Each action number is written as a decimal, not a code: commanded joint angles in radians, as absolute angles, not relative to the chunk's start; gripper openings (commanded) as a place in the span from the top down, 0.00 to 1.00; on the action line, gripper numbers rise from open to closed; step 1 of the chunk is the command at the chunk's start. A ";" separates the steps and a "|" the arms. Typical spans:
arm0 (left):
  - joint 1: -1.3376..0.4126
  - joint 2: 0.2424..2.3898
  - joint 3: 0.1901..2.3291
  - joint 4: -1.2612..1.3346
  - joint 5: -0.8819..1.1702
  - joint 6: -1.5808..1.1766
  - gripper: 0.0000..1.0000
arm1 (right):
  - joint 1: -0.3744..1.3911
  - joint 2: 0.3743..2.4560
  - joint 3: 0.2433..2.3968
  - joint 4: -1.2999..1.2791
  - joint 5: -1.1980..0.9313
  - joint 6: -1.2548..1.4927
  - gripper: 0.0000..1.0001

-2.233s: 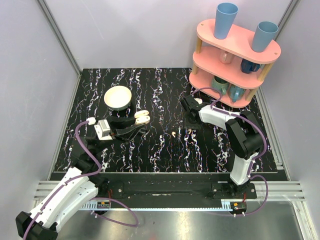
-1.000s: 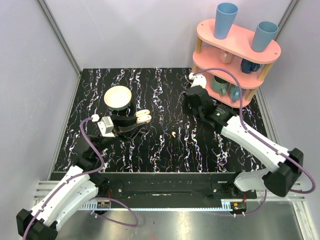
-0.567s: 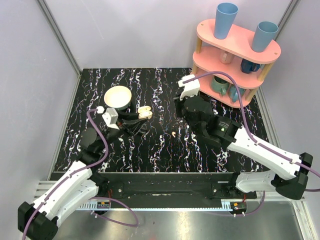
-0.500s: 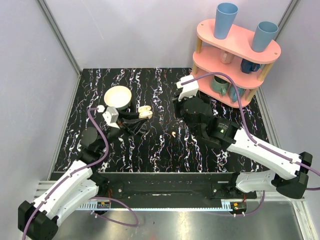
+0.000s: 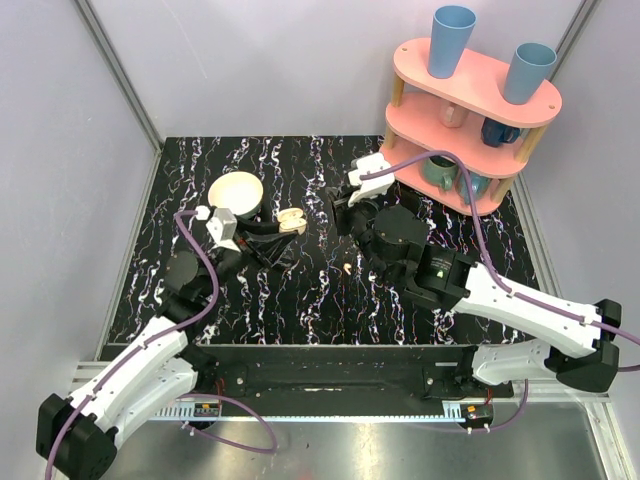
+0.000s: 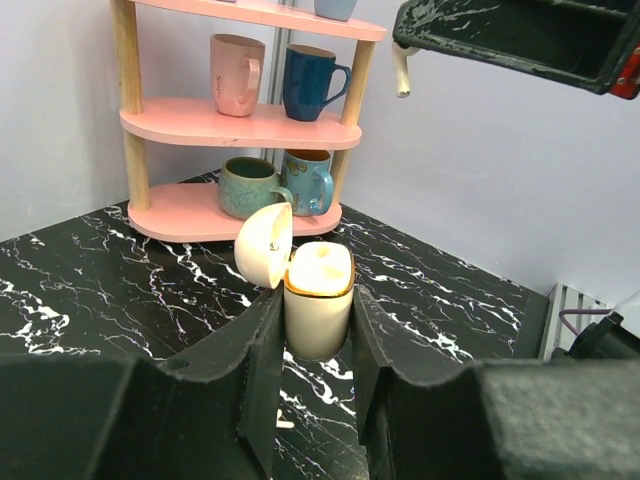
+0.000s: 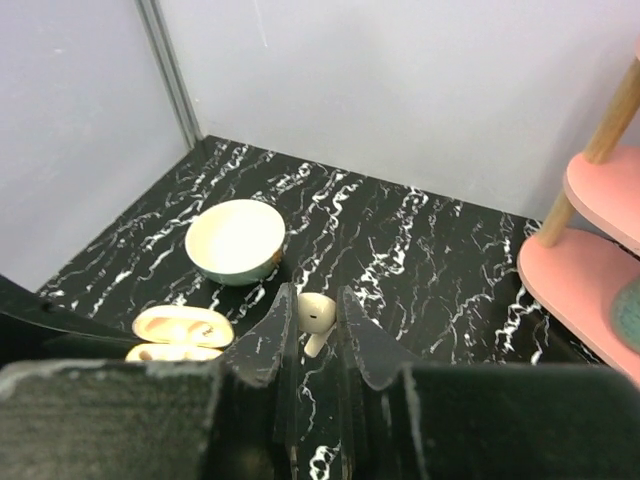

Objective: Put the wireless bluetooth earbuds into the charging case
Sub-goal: Insert the right earbud into the right side groove of the charging case, then pick up the left earbud from the center of the board.

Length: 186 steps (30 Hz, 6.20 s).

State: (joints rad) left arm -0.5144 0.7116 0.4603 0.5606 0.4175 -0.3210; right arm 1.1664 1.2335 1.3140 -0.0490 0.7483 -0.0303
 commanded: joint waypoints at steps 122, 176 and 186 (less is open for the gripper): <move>-0.546 0.592 0.442 0.704 0.334 -0.186 1.00 | 0.907 1.019 1.134 -0.254 0.653 0.407 0.28; -0.545 0.489 0.413 0.611 0.316 -0.149 1.00 | 0.779 1.891 1.289 -0.523 0.344 0.788 0.51; -0.546 0.485 0.411 0.607 0.314 -0.152 1.00 | 0.781 1.911 1.299 -0.523 0.344 0.779 0.54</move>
